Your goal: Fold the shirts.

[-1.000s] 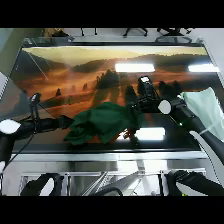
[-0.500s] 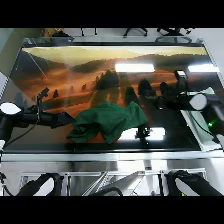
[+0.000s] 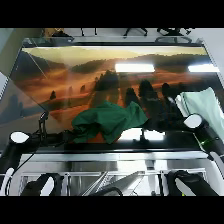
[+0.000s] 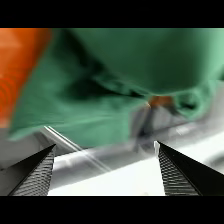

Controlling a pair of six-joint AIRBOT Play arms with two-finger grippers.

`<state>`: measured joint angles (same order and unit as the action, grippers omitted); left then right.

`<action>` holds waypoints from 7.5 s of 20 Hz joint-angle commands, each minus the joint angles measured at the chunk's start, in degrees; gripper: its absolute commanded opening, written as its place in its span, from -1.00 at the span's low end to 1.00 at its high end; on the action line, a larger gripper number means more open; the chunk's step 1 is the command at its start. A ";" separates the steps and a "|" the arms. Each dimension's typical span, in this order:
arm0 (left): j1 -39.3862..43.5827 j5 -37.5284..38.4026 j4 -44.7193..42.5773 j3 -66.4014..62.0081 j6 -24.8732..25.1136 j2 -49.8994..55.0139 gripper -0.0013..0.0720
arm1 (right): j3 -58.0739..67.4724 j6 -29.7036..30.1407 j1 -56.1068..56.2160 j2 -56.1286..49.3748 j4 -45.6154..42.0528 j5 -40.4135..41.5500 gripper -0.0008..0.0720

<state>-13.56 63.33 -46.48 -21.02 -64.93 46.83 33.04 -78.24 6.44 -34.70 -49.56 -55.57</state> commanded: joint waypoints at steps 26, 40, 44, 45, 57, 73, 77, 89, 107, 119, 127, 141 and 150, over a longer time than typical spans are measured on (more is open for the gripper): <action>-0.20 -0.61 0.17 -18.69 0.79 9.31 -0.93 | 13.64 18.95 19.80 -13.86 18.18 13.00 -0.93; -0.26 -3.67 -39.47 -72.11 -17.49 -18.80 -0.93 | 52.30 15.69 -12.17 12.96 7.58 -1.97 -0.93; 1.95 2.69 -28.87 -66.40 -6.40 -8.59 -0.93 | 46.77 14.32 -12.15 5.27 8.09 -9.11 -0.93; 3.58 2.38 -25.83 -63.47 -5.33 -4.76 -0.93 | 43.58 14.32 -12.04 2.99 8.96 -10.45 -0.93; 14.91 0.61 -23.96 -69.09 -7.85 53.57 0.97 | 19.39 19.32 -12.52 -28.20 9.64 13.94 0.11; 10.01 10.97 -7.58 -26.88 -9.53 28.72 0.94 | 9.68 17.35 -19.02 -8.59 8.28 -9.55 0.46; 13.49 -0.46 -5.68 -13.40 -10.32 22.58 0.94 | -0.09 17.38 -7.17 -9.68 11.89 1.51 0.46; 18.03 -8.22 1.01 -12.72 -8.55 25.57 0.94 | -0.50 17.44 12.81 -21.49 17.53 16.15 0.29; 12.33 -5.11 -0.20 -13.66 -6.40 25.57 0.94 | 21.59 37.97 13.49 -18.75 31.28 21.29 -0.93; 21.88 -21.68 11.47 -9.07 0.15 25.75 -0.92 | 29.00 44.72 6.49 -23.45 29.59 28.28 -0.93; 1.44 4.33 -8.61 -26.25 -4.98 24.00 -0.92 | 35.58 48.24 -5.42 -23.28 30.42 29.33 -0.93; -6.54 7.54 -7.93 -31.28 -2.82 25.40 -0.92 | 45.03 32.50 -12.22 -35.65 16.98 18.34 -0.07; -6.47 5.68 -7.52 -31.89 -0.44 35.19 -0.92 | 37.62 5.27 -16.37 -34.99 -0.59 -11.04 -0.08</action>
<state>-20.08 69.36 -54.00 -51.96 -65.87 80.42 74.94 -64.77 -10.50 -69.78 -46.19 -59.44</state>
